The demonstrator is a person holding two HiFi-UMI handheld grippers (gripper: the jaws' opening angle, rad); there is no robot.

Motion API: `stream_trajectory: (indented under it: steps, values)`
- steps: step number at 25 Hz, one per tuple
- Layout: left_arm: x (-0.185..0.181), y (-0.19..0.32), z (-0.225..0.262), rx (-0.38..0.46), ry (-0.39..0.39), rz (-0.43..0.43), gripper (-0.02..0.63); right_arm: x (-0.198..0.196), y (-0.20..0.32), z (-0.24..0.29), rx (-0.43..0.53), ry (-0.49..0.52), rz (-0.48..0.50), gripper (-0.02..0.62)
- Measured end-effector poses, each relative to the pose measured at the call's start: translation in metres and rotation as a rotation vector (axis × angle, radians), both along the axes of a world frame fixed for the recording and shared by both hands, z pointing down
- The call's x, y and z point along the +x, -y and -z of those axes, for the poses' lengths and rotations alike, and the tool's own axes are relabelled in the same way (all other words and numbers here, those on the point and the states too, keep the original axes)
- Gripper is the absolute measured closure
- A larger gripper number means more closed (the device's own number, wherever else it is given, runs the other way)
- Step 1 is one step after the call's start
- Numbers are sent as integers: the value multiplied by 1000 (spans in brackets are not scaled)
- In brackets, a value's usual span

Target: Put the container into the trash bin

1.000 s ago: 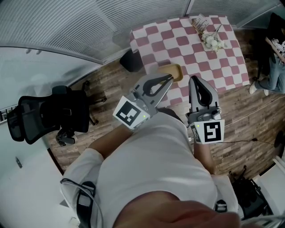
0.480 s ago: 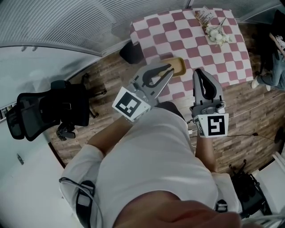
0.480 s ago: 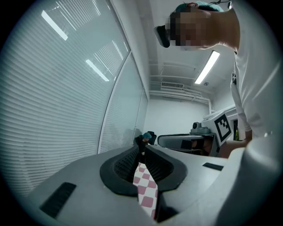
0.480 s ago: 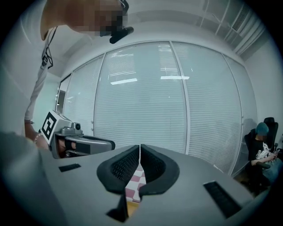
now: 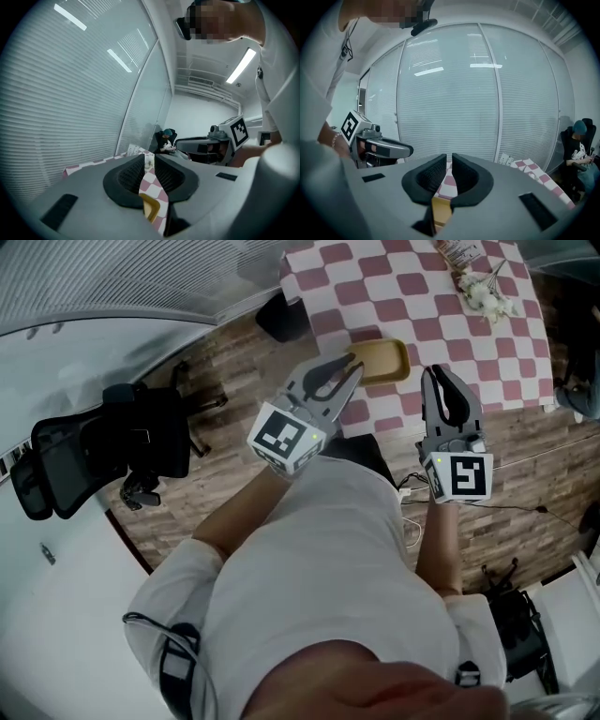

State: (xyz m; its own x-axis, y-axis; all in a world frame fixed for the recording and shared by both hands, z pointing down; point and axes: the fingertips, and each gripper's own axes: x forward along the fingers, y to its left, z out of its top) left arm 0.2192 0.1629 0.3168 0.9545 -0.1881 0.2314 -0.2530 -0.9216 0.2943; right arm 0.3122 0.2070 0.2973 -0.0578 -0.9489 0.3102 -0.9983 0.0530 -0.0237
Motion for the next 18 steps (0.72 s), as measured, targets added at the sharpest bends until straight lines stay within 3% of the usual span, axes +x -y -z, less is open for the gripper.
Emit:
stream_trajectory:
  steps: [3,8,11,18]
  values:
    - [1,6,-33,-43,48,4,496,9,5,-32,-62,11,-3,560]
    - [-6,13,-89,-152,119,43,489,18,12,-83,-147,14,-6,551]
    - [-10,14,-124,-218,166,78,483,23,16,-117,-201,16,-7,492]
    - [-21,17,-194,-331,246,155,449,30,22,-189,-318,7,0,480]
